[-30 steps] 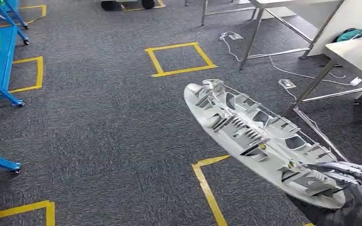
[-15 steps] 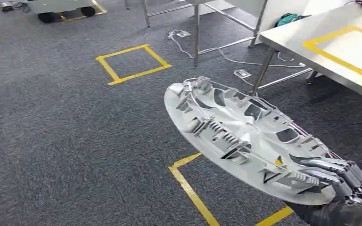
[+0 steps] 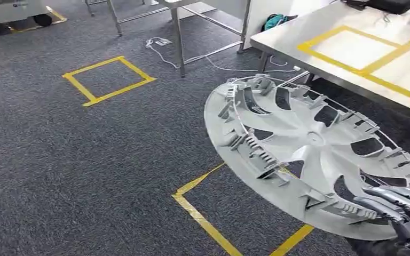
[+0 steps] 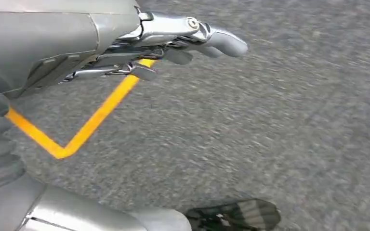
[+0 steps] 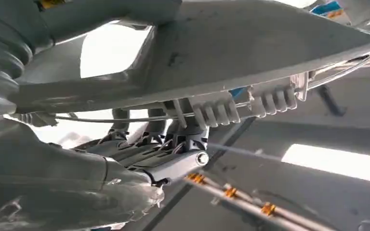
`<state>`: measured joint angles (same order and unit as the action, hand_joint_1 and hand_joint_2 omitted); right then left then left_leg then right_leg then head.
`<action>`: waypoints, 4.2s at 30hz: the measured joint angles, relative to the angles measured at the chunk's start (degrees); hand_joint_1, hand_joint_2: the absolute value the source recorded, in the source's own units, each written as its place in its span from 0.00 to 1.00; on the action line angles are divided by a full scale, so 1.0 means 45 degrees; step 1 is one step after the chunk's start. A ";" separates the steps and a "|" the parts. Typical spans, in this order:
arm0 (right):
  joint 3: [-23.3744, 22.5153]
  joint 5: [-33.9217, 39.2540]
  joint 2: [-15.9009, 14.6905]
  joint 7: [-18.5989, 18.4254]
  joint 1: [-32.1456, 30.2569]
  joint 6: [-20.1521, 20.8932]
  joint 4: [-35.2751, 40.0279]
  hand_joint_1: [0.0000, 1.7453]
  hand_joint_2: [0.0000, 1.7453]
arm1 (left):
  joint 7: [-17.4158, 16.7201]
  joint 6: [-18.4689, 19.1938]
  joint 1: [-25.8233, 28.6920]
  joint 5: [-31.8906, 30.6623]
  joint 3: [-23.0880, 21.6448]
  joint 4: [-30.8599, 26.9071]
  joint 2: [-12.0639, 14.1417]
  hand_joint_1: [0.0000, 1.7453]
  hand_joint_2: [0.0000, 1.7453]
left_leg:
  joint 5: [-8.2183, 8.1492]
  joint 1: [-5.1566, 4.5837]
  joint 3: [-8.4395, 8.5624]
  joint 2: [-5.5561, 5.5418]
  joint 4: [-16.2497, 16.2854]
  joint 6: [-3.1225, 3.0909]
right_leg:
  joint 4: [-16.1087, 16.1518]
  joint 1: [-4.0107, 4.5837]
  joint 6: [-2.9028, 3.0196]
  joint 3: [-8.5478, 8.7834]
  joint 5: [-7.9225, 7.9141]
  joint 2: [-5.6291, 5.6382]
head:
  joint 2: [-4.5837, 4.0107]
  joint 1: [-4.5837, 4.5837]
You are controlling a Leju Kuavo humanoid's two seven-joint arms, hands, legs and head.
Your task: Take the parts from the cabinet and place them on the table.
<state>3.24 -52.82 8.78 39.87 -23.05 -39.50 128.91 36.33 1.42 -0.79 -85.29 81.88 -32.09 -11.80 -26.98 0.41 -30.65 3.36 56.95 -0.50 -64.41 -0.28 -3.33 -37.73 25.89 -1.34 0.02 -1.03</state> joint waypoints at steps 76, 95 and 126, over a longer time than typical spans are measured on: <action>-0.1569 -0.1458 0.0729 0.0019 -0.0839 -0.0005 0.1962 0.66 1.00 | -0.0695 -0.1516 -0.0304 -0.0010 -0.0024 0.4275 0.2084 0.00 1.00 | -0.2887 -0.0036 -0.1236 -0.0636 0.3325 0.0652 | 0.1535 -0.0056 0.0861 0.1545 0.0299 0.0985 | 0.0000 0.0131; 0.1321 -0.4601 -0.2176 -0.6456 -0.1296 0.0005 0.0491 0.66 1.00 | -0.0268 -0.0699 -0.0276 -0.0005 -0.0078 0.2633 0.0927 0.00 1.00 | -0.0664 0.0079 0.0436 -0.1587 0.0269 -0.0101 | 0.0538 -0.0087 0.0060 0.0512 0.0745 0.0810 | -0.0005 0.0034; 0.2394 -0.5212 -0.3380 -0.7858 -0.0920 0.0000 0.0321 0.66 1.00 | -0.0297 -0.0263 -0.0168 0.0063 -0.0063 0.0643 0.0190 0.00 1.00 | -0.1040 0.0120 0.0641 -0.1695 0.0299 -0.0012 | 0.0583 -0.0120 -0.0032 -0.0065 -0.0111 0.0383 | -0.0005 -0.0068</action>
<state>14.01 -76.28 -6.42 4.51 -27.19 -39.50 130.35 34.99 0.24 -1.55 -85.00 81.59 -29.20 -10.95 -31.66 0.95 -27.77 -4.26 58.30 -0.56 -61.79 -0.82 -3.48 -38.02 25.40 0.38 0.00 -1.34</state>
